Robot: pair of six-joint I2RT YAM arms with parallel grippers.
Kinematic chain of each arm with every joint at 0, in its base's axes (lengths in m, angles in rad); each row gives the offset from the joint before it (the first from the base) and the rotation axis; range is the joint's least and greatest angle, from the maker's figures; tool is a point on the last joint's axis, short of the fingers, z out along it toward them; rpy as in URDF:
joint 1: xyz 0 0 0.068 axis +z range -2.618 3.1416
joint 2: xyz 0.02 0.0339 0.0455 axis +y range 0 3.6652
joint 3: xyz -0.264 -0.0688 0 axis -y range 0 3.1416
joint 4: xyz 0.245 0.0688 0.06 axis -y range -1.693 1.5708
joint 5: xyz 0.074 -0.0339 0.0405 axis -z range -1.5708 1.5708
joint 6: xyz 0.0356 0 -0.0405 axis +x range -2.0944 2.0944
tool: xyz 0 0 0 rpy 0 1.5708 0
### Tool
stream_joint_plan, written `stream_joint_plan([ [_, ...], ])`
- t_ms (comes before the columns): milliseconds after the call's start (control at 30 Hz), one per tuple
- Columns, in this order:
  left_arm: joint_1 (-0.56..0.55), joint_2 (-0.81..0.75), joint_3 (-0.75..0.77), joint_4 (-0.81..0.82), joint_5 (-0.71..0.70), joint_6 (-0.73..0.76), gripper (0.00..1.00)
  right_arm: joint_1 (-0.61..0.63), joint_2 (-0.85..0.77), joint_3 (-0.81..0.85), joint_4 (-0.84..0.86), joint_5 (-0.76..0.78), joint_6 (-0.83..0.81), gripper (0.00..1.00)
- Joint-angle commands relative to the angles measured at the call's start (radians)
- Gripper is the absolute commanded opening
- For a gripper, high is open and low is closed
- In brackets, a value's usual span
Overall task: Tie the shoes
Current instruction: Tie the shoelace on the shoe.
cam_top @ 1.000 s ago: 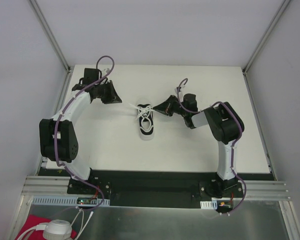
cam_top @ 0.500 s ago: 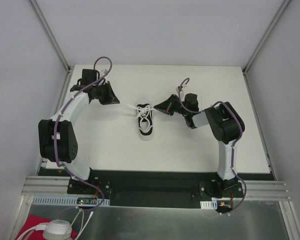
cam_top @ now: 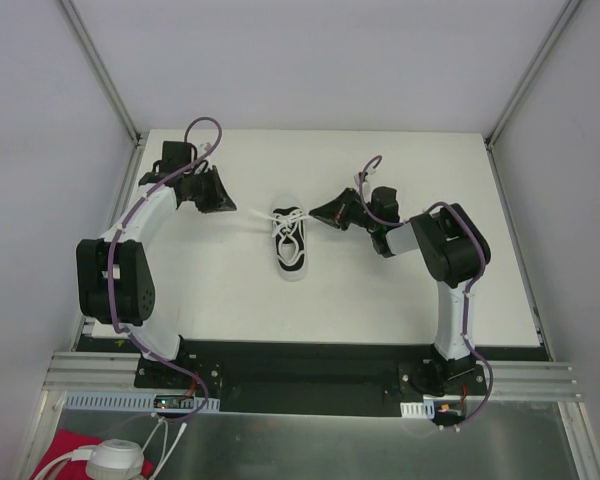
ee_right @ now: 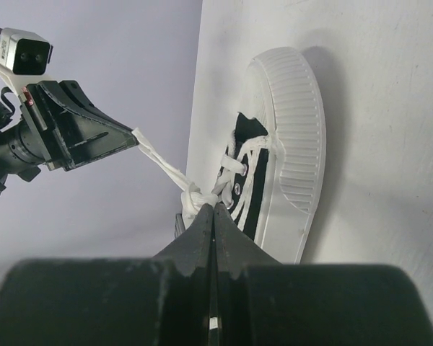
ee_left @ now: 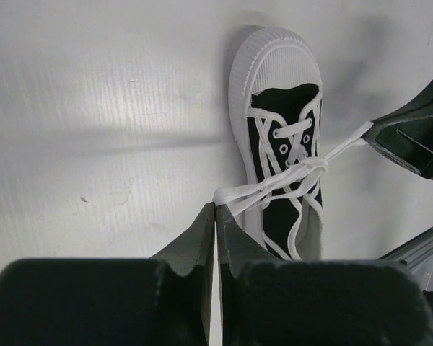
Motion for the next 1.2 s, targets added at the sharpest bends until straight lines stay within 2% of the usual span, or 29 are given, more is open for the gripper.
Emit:
stream_joint_plan([
  [0, 0.018, -0.029, -0.012, 0.001, -0.041, 0.026, 0.00, -0.015, -0.041, -0.005, 0.084, -0.007, 0.010, 0.00],
  [467, 0.024, -0.020, -0.042, -0.002, -0.069, 0.020, 0.00, -0.023, -0.029, -0.013, 0.103, -0.005, 0.027, 0.00],
  [700, 0.013, 0.001, -0.001, -0.002, -0.019, 0.014, 0.00, -0.023, -0.018, 0.007, 0.111, -0.030, 0.037, 0.01],
  [733, -0.001, 0.001, 0.005, -0.002, -0.021, 0.014, 0.00, -0.021, -0.016, 0.013, 0.109, -0.038, 0.039, 0.07],
  [767, -0.008, 0.004, 0.013, -0.002, -0.019, 0.014, 0.00, -0.021, -0.013, 0.018, 0.108, -0.047, 0.040, 0.28],
  [800, -0.018, 0.009, 0.027, -0.004, -0.021, 0.014, 0.00, -0.020, -0.019, 0.016, 0.097, -0.047, 0.028, 0.39],
  [867, -0.033, 0.018, 0.039, -0.004, -0.016, 0.008, 0.00, -0.021, -0.038, 0.007, 0.057, -0.042, -0.004, 0.46],
  [933, -0.045, 0.029, 0.053, -0.004, -0.018, 0.008, 0.00, -0.021, -0.094, -0.010, -0.052, -0.016, -0.093, 0.51],
  [1000, -0.061, 0.033, 0.064, -0.005, -0.016, 0.004, 0.00, -0.021, -0.168, -0.019, -0.191, 0.028, -0.172, 0.65],
  [1033, -0.065, 0.036, 0.064, -0.005, -0.016, 0.001, 0.00, -0.021, -0.194, -0.020, -0.243, 0.044, -0.255, 0.72],
  [1067, -0.070, 0.039, 0.067, -0.004, -0.015, 0.000, 0.00, -0.020, -0.222, -0.016, -0.298, 0.077, -0.301, 0.91],
  [1100, -0.073, 0.040, 0.071, -0.004, -0.016, 0.000, 0.00, -0.012, -0.278, -0.007, -0.437, 0.099, -0.352, 0.99],
  [1133, -0.074, 0.041, 0.071, -0.004, -0.016, 0.000, 0.00, -0.004, -0.309, 0.004, -0.519, 0.125, -0.489, 0.96],
  [1167, -0.076, 0.041, 0.076, -0.004, -0.016, 0.001, 0.00, 0.008, -0.341, 0.041, -0.606, 0.192, -0.556, 0.96],
])
